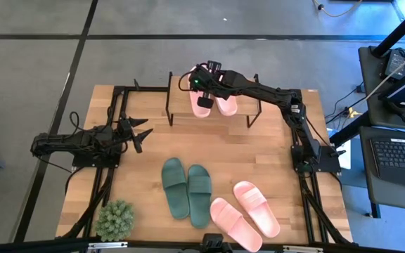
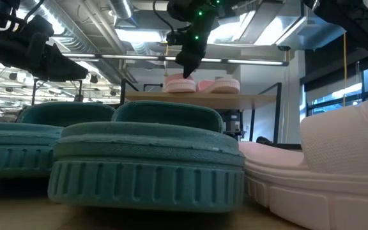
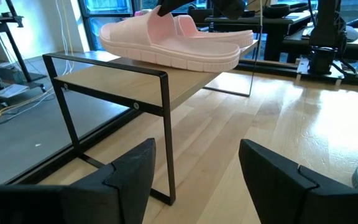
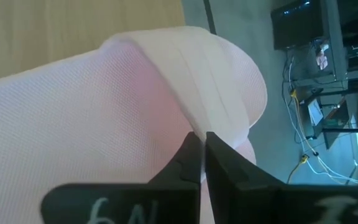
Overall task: Pick and place slides into the shelf
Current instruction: Put the pink slide on the shelf
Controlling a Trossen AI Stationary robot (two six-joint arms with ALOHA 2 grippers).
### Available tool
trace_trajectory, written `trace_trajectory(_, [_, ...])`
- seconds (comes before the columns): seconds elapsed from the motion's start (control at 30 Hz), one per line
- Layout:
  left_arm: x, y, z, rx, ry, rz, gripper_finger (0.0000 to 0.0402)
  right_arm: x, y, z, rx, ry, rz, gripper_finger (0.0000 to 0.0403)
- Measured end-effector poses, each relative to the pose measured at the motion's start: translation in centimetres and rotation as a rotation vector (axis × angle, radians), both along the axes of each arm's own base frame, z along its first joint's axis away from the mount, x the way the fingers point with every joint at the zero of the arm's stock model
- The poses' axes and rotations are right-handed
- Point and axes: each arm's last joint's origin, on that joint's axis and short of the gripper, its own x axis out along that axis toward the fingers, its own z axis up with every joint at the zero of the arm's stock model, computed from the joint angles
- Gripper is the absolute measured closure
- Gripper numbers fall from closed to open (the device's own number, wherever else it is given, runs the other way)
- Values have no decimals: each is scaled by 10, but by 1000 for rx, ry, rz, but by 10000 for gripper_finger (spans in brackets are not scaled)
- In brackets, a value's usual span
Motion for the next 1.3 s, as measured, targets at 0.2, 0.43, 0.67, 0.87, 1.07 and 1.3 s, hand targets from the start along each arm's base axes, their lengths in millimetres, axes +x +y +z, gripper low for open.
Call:
trace_trajectory(0.2, [0,0,0,0,0,0,177,0,0,0,-12,19,23,395])
trace_trajectory(0.43, [0,0,0,0,0,0,177,1,0,0,-18,25,34,395])
trace_trajectory(0.67, [0,0,0,0,0,0,177,1,1,-1,24,17,64,395])
trace_trajectory(0.87, [0,0,0,0,0,1,177,-2,1,-2,37,44,61,395])
trace_trajectory(1.07, [0,0,0,0,1,1,177,-5,-4,-3,30,41,0,395])
trace_trajectory(1.3, [0,0,0,0,1,1,177,-10,-12,-3,17,21,-78,395])
